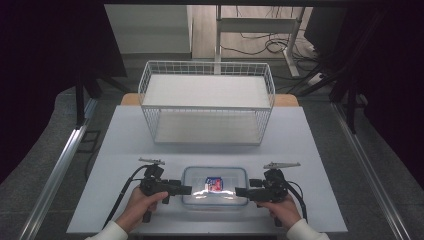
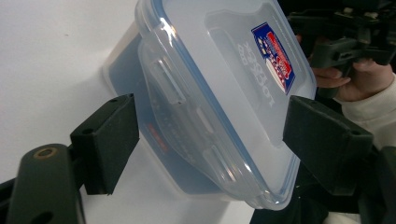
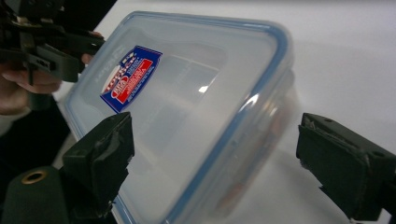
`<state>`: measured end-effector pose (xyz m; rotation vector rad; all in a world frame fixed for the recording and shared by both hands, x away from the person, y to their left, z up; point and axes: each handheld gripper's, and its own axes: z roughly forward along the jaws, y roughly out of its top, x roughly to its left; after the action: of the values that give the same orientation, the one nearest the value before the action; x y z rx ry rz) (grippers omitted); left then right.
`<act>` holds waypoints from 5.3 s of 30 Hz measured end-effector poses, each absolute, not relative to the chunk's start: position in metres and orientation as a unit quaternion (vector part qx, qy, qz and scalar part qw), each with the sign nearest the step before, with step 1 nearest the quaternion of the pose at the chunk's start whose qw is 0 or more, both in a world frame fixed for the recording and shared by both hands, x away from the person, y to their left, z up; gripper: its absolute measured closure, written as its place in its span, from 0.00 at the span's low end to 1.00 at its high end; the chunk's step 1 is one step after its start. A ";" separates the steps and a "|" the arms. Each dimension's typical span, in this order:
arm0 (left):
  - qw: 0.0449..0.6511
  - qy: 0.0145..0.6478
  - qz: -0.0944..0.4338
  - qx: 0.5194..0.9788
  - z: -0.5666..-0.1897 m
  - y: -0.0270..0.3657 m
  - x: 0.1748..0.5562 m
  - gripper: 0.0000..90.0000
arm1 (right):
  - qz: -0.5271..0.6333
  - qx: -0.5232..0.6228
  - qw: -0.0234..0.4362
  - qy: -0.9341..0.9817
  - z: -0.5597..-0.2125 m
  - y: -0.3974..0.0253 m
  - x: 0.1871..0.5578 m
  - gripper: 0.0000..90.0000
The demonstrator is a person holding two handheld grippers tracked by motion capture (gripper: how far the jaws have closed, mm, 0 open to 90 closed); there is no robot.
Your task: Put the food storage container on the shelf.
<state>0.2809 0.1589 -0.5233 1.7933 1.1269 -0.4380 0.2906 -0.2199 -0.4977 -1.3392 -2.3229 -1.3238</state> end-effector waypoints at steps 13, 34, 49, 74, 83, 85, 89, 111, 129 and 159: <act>0.467 0.463 -0.182 0.731 -0.522 0.156 0.279 0.34 | -0.445 -0.467 0.121 -0.754 -0.502 -0.223 0.296 0.34; 0.479 0.465 -0.155 0.728 -0.507 0.160 0.265 0.52 | -0.460 -0.495 0.113 -0.728 -0.487 -0.231 0.278 0.53; 0.488 0.463 -0.131 0.728 -0.496 0.157 0.264 0.55 | -0.464 -0.504 0.101 -0.721 -0.479 -0.231 0.279 0.54; 0.500 0.458 -0.106 0.727 -0.485 0.169 0.313 0.56 | -0.476 -0.476 0.067 -0.737 -0.462 -0.218 0.330 0.54; 0.504 0.463 -0.097 0.722 -0.487 0.190 0.358 0.56 | -0.480 -0.467 0.061 -0.740 -0.461 -0.195 0.379 0.54; 0.505 0.464 -0.094 0.722 -0.488 0.192 0.367 0.56 | -0.478 -0.464 0.052 -0.744 -0.461 -0.189 0.394 0.54; 0.509 0.466 -0.090 0.718 -0.492 0.196 0.383 0.56 | -0.485 -0.465 0.048 -0.739 -0.463 -0.186 0.407 0.54; 0.509 0.497 -0.086 0.697 -0.506 0.197 0.408 0.53 | -0.497 -0.482 0.017 -0.722 -0.486 -0.175 0.430 0.48; 0.506 0.524 -0.048 0.683 -0.509 0.193 0.408 0.35 | -0.504 -0.510 -0.017 -0.697 -0.484 -0.175 0.425 0.37; 0.456 0.412 0.085 0.784 -0.485 0.181 0.262 0.30 | -0.407 -0.289 -0.101 -0.861 -0.478 -0.160 0.319 0.98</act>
<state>0.2616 0.1811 -0.4855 1.9327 1.0168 0.2095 0.3192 -0.1601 -0.4778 -0.9727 -2.8920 -1.3664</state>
